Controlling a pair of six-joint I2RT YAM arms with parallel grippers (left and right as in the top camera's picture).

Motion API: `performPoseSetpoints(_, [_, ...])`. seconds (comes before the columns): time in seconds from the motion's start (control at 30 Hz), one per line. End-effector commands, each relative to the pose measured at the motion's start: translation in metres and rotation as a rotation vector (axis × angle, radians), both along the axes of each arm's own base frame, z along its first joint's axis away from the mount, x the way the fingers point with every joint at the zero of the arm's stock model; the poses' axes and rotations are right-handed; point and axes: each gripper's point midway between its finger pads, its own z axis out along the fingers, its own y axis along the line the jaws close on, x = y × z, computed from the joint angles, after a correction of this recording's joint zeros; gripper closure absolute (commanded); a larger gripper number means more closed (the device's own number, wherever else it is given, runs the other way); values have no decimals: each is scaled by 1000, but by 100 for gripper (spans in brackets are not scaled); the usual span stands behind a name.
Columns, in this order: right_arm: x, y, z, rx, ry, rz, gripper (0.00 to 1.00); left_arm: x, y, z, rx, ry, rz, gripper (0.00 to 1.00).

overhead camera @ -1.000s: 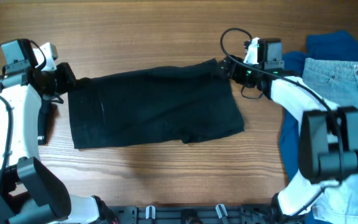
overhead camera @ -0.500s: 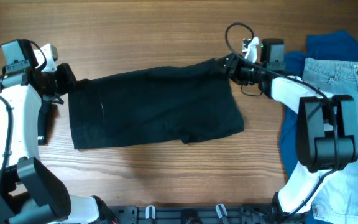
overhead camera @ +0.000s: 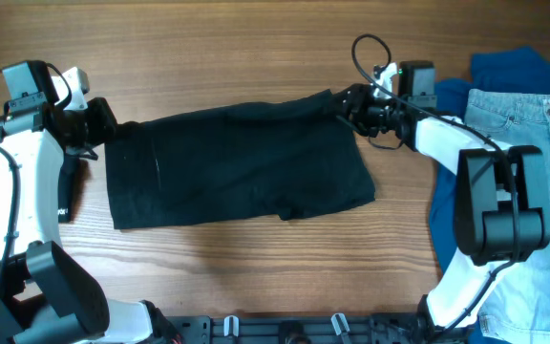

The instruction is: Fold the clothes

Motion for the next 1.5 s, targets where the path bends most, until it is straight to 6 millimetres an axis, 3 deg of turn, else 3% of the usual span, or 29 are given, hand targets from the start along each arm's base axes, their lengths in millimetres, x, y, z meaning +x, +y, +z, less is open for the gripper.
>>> performPoseSetpoints(0.0, [22, -11, 19, -45, -81, -68, 74, -2, 2, 6, 17, -10, 3, 96])
performPoseSetpoints(0.13, [27, -18, 33, -46, -148, -53, 96, -8, 0, 7, 12, 7, 2, 96])
performPoseSetpoints(0.33, [12, -42, 71, -160, -204, -57, 96, -22, -4, 35, 23, -34, 14, 96])
performPoseSetpoints(0.47, [-31, -58, 101, -296, -165, -58, 96, -53, -8, 62, 50, -37, 47, 96])
performPoseSetpoints(0.57, [-69, -73, 120, -389, -112, -82, 96, -92, -12, 74, 86, 14, 70, 96])
performPoseSetpoints(0.7, [-111, -90, 137, -501, -84, -96, 96, -132, -17, 76, 88, 107, 116, 96])
performPoseSetpoints(0.8, [-127, -97, 149, -537, -91, -116, 96, -147, -17, 72, 92, 167, 145, 96])
performPoseSetpoints(0.97, [-117, -96, 147, -546, -117, -106, 95, -154, 8, 51, 178, 247, 286, 96])
performPoseSetpoints(1.07, [-103, -92, 133, -526, -102, -87, 96, -152, 10, 30, 177, 284, 301, 96])
performPoseSetpoints(1.17, [-89, -82, 115, -500, -98, -30, 95, -152, 11, -4, 164, 330, 316, 96])
performPoseSetpoints(1.47, [-38, -64, 87, -455, -176, -13, 94, -99, 42, -40, 237, 229, 385, 96])
